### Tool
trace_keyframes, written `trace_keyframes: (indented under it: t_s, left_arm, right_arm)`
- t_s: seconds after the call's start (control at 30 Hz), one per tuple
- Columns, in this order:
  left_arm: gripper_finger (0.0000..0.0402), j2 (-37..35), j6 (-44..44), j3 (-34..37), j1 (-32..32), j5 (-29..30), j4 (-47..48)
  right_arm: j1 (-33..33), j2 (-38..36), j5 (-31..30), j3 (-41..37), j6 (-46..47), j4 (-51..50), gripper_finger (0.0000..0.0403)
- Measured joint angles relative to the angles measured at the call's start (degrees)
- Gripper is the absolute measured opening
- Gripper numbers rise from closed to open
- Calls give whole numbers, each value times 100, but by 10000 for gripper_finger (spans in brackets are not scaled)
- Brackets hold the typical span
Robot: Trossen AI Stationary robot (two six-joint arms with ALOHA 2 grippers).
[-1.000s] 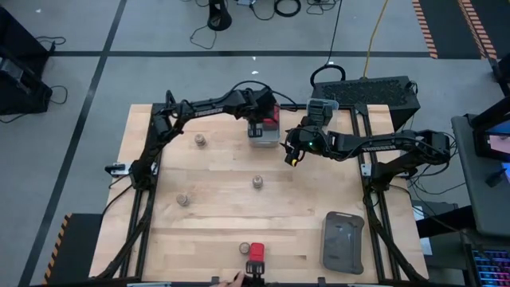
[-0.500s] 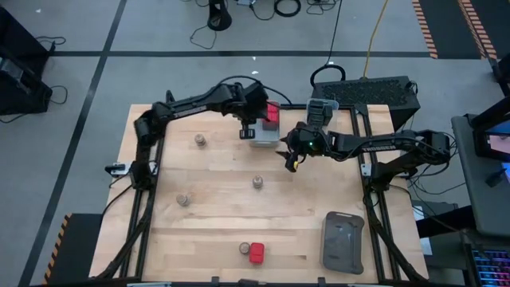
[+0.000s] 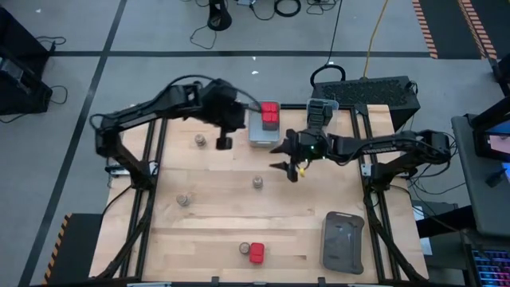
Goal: Sort spices by type
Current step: Put the red seasoning can into the gray bin
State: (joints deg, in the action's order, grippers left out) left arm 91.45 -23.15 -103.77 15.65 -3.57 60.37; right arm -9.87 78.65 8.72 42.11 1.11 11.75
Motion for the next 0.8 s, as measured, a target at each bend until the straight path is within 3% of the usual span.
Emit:
trace_keyframes:
  t_s: [0.17, 0.53, 0.8]
  left_arm:
    - [4, -914, 289, 1070, -253, 2, -601]
    - [4, -2952, 1227, 4409, -735, 22, -2634]
    - [7, -3925, 1749, 5889, -1119, 61, -3909]
  right_arm:
    - [421, 0, 23, 264, -497, 43, 231]
    - [1273, 0, 40, 859, -1184, -158, 231]
    - [1739, 99, 41, 1290, -1231, -258, 231]
